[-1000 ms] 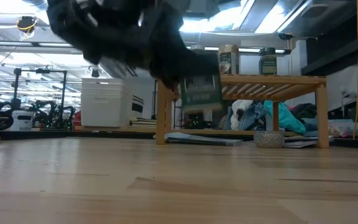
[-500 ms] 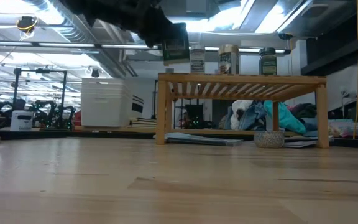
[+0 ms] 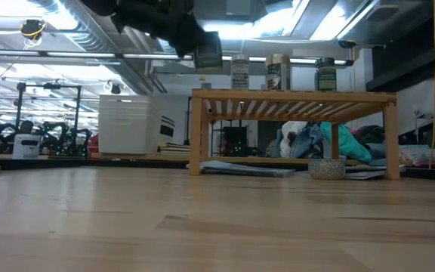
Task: Shelf spices
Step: Put the black seasoning can on the shelf, then return to Home Position
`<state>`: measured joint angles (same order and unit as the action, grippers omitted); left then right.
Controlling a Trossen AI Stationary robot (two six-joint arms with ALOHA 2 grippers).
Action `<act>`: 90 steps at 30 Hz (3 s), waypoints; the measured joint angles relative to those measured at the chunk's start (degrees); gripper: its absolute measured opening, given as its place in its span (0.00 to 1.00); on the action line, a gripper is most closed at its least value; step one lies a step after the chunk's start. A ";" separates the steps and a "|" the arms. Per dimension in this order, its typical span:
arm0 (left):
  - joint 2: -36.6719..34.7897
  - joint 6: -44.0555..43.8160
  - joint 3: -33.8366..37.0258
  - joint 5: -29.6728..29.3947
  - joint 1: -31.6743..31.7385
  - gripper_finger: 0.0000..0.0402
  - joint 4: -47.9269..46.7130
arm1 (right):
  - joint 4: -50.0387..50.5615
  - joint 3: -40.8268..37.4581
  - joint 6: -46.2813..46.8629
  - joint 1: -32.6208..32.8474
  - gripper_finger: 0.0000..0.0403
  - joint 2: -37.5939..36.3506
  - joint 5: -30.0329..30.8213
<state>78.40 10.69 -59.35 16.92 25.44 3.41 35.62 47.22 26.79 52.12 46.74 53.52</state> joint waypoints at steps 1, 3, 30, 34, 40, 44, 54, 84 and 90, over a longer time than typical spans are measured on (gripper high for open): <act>0.64 -0.06 0.00 0.50 0.37 0.25 -0.56 | 0.02 0.00 0.00 0.00 0.97 0.00 0.01; 2.42 0.03 0.00 1.13 0.56 0.25 -0.34 | 0.00 0.00 -0.02 0.00 0.97 -0.01 0.02; 8.33 -1.25 0.07 1.78 0.06 0.56 4.07 | 0.09 -0.02 -0.02 0.00 0.97 0.00 0.02; 8.33 -1.28 0.09 1.78 0.05 0.56 8.27 | 0.09 -0.02 -0.02 -0.01 0.97 0.00 0.02; 8.31 -1.89 -0.46 1.80 0.06 0.56 13.85 | 0.09 -0.04 -0.04 -0.02 0.97 0.00 0.02; 8.30 -1.70 -2.48 1.78 0.06 0.56 13.72 | 0.09 -0.04 -0.03 0.00 0.97 0.00 0.02; 1.36 4.45 -11.63 -5.29 0.50 0.56 -5.29 | 0.04 -0.09 -0.36 0.02 0.97 -3.49 0.04; -70.02 -23.26 12.53 5.41 0.41 0.56 -54.31 | -16.35 -13.50 -13.65 0.04 0.97 -20.37 -4.62; -78.13 -27.04 30.83 11.85 0.41 0.56 -38.33 | -17.67 -14.51 -13.60 0.02 0.97 -20.41 -4.65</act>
<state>0.28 -16.35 -28.52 28.77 25.85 -34.92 17.94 32.72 13.19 52.14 26.33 48.87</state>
